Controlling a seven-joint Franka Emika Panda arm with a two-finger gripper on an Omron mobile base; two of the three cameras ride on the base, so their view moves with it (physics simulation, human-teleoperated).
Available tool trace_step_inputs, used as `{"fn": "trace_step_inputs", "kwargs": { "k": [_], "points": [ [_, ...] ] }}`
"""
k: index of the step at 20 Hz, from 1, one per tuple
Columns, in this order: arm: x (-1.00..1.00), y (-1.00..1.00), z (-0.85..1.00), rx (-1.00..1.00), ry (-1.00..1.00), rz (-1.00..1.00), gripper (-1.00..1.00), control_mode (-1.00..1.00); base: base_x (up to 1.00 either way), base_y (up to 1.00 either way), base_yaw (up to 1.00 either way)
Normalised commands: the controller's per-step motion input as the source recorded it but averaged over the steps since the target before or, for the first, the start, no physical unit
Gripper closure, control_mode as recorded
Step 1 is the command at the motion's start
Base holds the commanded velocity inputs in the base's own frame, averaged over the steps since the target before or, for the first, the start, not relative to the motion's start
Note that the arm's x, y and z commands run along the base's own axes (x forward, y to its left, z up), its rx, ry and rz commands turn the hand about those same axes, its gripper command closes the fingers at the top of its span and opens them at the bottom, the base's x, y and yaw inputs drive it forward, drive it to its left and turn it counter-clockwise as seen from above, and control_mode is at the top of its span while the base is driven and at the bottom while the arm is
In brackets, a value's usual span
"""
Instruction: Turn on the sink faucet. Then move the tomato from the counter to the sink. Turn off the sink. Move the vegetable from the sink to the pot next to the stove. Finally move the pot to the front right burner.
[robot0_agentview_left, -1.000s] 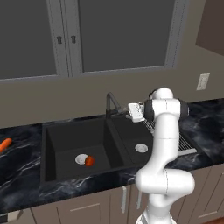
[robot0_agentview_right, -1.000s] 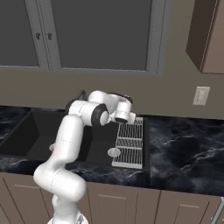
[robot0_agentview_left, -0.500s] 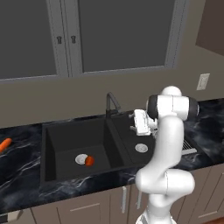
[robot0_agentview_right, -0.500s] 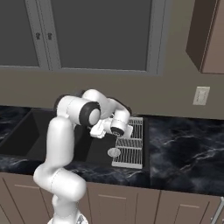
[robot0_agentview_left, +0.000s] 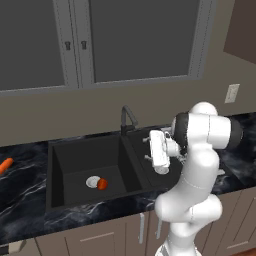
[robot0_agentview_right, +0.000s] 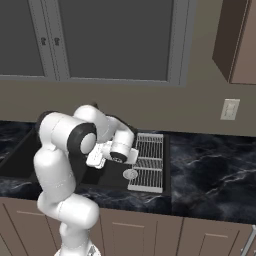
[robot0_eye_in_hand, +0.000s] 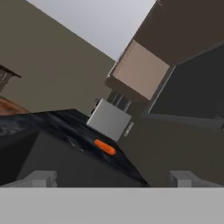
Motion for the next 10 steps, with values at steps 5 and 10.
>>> {"fn": "trace_step_inputs", "kwargs": {
  "k": [5,10],
  "points": [
    [-0.72,0.57,0.36,-0.12,-0.21,0.00,-1.00,-1.00,0.00,0.00,0.00],
    [-0.53,0.60,0.34,-0.18,-0.17,0.01,-1.00,-1.00,0.00,0.00,0.00]
  ]
}}
